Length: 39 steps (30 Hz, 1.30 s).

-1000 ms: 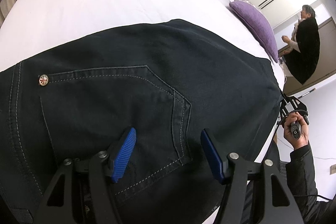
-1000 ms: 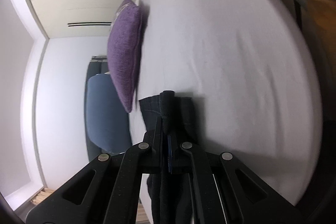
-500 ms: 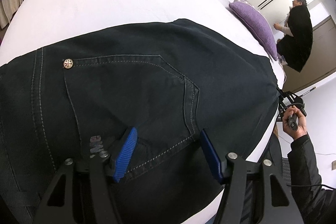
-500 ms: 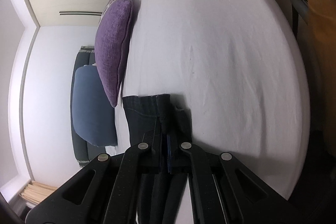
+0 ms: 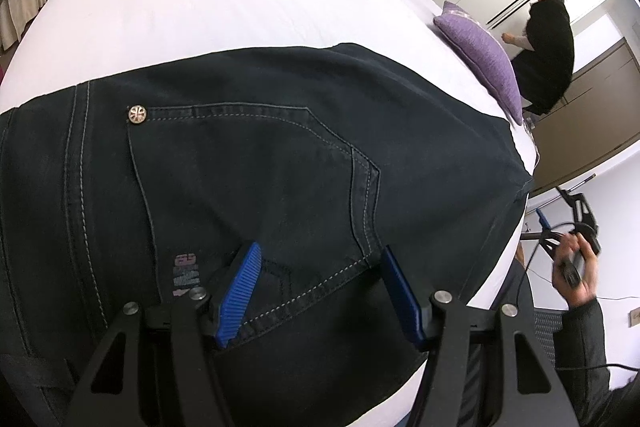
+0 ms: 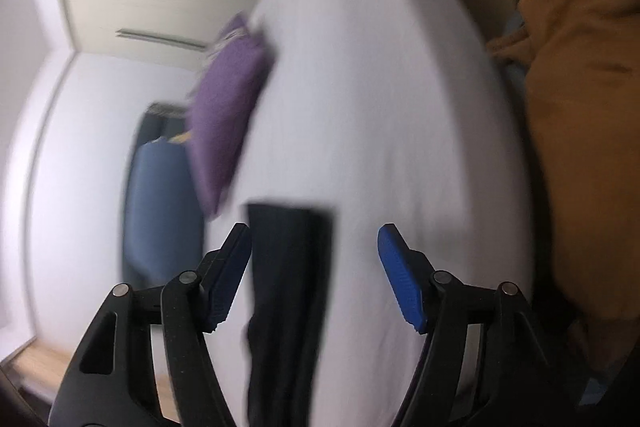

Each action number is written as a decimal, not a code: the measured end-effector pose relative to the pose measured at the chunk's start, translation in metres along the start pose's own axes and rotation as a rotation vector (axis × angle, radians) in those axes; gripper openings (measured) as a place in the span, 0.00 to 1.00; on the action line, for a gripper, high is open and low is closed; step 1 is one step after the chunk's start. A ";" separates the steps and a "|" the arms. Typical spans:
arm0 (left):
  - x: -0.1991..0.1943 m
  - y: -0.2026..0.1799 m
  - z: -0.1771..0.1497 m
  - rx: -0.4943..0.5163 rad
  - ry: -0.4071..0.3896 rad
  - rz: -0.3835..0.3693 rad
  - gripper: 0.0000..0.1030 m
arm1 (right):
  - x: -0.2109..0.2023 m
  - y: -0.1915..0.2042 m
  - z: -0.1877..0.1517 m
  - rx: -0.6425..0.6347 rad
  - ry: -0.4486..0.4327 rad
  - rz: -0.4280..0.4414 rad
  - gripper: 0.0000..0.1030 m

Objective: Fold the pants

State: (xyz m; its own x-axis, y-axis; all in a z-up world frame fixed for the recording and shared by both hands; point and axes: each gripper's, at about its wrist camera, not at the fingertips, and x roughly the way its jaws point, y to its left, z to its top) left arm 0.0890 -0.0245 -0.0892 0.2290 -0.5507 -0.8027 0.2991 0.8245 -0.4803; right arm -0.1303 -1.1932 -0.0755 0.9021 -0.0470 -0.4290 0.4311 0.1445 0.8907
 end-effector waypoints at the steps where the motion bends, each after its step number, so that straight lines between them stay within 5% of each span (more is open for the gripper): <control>1: 0.000 0.001 0.000 -0.001 -0.001 -0.001 0.62 | 0.001 0.007 -0.011 -0.024 0.058 0.019 0.64; 4: 0.000 0.001 -0.001 0.000 -0.003 0.004 0.62 | 0.017 0.035 -0.074 -0.097 0.318 0.102 0.62; 9: -0.001 -0.002 -0.001 0.007 -0.002 0.013 0.62 | 0.050 0.041 -0.159 -0.070 0.560 0.104 0.53; 14: -0.002 -0.003 -0.001 0.002 -0.005 0.002 0.63 | 0.068 0.035 -0.204 -0.061 0.648 0.028 0.43; 22: -0.004 0.004 -0.003 0.001 -0.014 -0.018 0.63 | 0.079 0.041 -0.215 -0.070 0.669 0.013 0.39; 26: -0.006 0.007 -0.004 0.000 -0.014 -0.025 0.62 | 0.095 0.039 -0.215 -0.037 0.667 0.028 0.04; 27: -0.006 0.006 -0.004 0.002 -0.011 -0.025 0.62 | 0.095 0.036 -0.217 -0.031 0.664 0.019 0.02; 39: -0.010 0.016 0.000 -0.019 -0.001 -0.047 0.57 | 0.056 0.019 -0.215 -0.018 0.606 -0.001 0.02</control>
State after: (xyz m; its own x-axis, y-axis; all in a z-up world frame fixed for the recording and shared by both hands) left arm 0.0915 -0.0055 -0.0889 0.2164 -0.5890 -0.7786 0.2923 0.8000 -0.5240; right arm -0.0760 -0.9808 -0.1147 0.7272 0.5230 -0.4445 0.4270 0.1621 0.8896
